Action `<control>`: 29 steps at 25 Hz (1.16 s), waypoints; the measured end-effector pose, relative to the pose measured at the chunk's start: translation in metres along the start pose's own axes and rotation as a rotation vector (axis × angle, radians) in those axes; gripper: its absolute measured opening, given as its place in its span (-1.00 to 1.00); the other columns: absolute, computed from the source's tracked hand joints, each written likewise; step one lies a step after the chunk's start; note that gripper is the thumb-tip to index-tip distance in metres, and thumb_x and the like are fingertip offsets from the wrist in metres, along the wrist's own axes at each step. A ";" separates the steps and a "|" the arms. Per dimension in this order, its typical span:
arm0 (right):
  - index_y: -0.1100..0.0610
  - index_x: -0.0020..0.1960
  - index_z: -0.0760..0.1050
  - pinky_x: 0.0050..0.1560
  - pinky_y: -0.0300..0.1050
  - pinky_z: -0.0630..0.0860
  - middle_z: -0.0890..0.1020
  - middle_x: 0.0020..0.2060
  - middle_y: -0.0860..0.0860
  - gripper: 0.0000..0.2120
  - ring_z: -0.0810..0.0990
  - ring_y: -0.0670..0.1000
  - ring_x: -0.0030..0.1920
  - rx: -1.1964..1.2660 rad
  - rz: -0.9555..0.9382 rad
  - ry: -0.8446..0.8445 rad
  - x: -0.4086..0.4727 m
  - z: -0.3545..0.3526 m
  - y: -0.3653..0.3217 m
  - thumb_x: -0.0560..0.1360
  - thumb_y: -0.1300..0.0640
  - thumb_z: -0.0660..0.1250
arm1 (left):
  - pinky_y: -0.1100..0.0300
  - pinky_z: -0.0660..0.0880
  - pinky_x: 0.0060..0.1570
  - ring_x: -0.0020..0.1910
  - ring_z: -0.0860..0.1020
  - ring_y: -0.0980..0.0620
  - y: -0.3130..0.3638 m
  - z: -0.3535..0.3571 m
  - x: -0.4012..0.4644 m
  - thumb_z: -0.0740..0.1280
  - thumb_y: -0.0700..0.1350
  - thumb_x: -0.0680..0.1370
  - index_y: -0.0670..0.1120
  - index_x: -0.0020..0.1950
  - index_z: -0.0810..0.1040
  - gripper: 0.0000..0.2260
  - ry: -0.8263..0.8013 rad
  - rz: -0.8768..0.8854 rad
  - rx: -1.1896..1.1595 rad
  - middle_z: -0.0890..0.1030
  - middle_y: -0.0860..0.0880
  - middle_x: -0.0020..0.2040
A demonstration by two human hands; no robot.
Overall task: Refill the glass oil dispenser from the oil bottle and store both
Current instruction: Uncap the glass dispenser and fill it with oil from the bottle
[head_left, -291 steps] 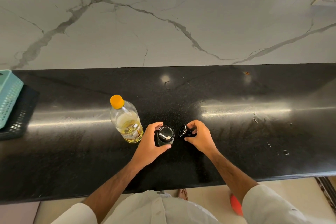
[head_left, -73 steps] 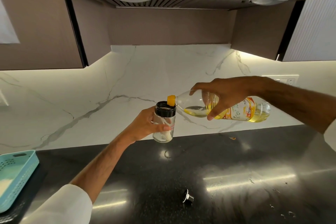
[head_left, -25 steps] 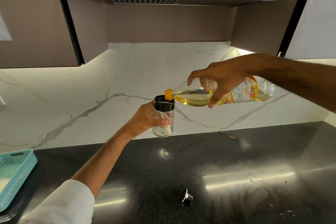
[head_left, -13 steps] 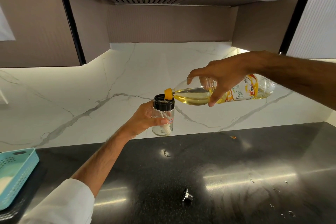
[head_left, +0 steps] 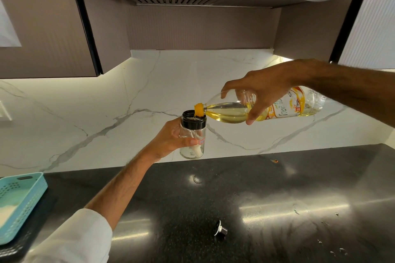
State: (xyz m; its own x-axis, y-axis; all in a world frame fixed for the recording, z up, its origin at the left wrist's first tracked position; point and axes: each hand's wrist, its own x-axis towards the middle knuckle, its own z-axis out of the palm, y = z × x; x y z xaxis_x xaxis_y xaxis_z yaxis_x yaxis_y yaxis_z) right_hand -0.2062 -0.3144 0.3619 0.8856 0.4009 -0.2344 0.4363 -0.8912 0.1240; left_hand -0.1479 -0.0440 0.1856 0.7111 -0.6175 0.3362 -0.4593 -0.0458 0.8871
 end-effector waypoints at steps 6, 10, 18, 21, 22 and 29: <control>-0.12 0.52 0.22 -0.04 -0.27 0.58 0.63 0.19 -0.02 -0.14 0.69 0.11 0.04 -0.013 0.007 -0.002 -0.001 -0.003 -0.001 0.34 -0.32 0.46 | 0.36 0.55 0.07 0.19 0.63 0.13 0.000 -0.001 0.001 0.54 0.43 0.18 0.08 0.26 0.52 -0.24 0.004 0.000 0.003 0.70 0.20 0.10; -0.12 0.52 0.22 0.07 -0.14 0.61 0.63 0.20 -0.01 -0.15 0.67 0.13 0.07 -0.026 0.000 0.006 -0.001 -0.004 -0.001 0.34 -0.31 0.48 | 0.34 0.56 0.07 0.20 0.63 0.11 0.001 -0.003 0.000 0.54 0.43 0.17 0.08 0.25 0.52 -0.24 0.010 0.001 0.001 0.70 0.20 0.10; -0.12 0.52 0.21 0.07 -0.12 0.62 0.63 0.21 0.00 -0.12 0.68 0.14 0.07 -0.043 0.000 0.000 -0.001 -0.006 -0.003 0.31 -0.35 0.44 | 0.36 0.56 0.04 0.17 0.63 0.18 0.004 -0.003 -0.002 0.54 0.43 0.18 0.07 0.25 0.51 -0.24 0.003 0.002 0.006 0.69 0.24 0.08; -0.13 0.52 0.22 0.10 -0.07 0.64 0.63 0.21 0.00 -0.16 0.68 0.14 0.08 -0.048 -0.006 0.007 0.000 -0.006 -0.003 0.36 -0.30 0.49 | 0.37 0.56 0.06 0.18 0.62 0.19 0.005 -0.004 -0.002 0.54 0.44 0.16 0.08 0.25 0.51 -0.22 0.009 0.001 0.013 0.69 0.26 0.08; -0.14 0.51 0.22 0.11 -0.04 0.66 0.64 0.20 -0.01 -0.16 0.68 0.13 0.07 -0.047 -0.008 0.009 0.000 -0.007 -0.003 0.35 -0.31 0.49 | 0.37 0.56 0.06 0.18 0.62 0.18 0.005 -0.005 -0.002 0.54 0.45 0.16 0.09 0.25 0.51 -0.22 0.011 0.000 0.013 0.69 0.26 0.08; -0.14 0.52 0.21 0.08 -0.09 0.65 0.63 0.19 -0.01 -0.12 0.69 0.14 0.06 -0.050 -0.004 0.005 0.000 -0.008 -0.005 0.31 -0.35 0.45 | 0.37 0.56 0.05 0.18 0.62 0.21 0.006 -0.005 -0.003 0.53 0.45 0.16 0.11 0.25 0.50 -0.23 0.010 0.001 0.016 0.68 0.28 0.08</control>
State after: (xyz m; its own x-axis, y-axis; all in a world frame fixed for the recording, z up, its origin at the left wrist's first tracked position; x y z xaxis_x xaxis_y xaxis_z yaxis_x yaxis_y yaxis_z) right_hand -0.2074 -0.3084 0.3691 0.8848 0.4054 -0.2297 0.4468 -0.8781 0.1714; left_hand -0.1501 -0.0379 0.1915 0.7161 -0.6097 0.3399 -0.4682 -0.0583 0.8817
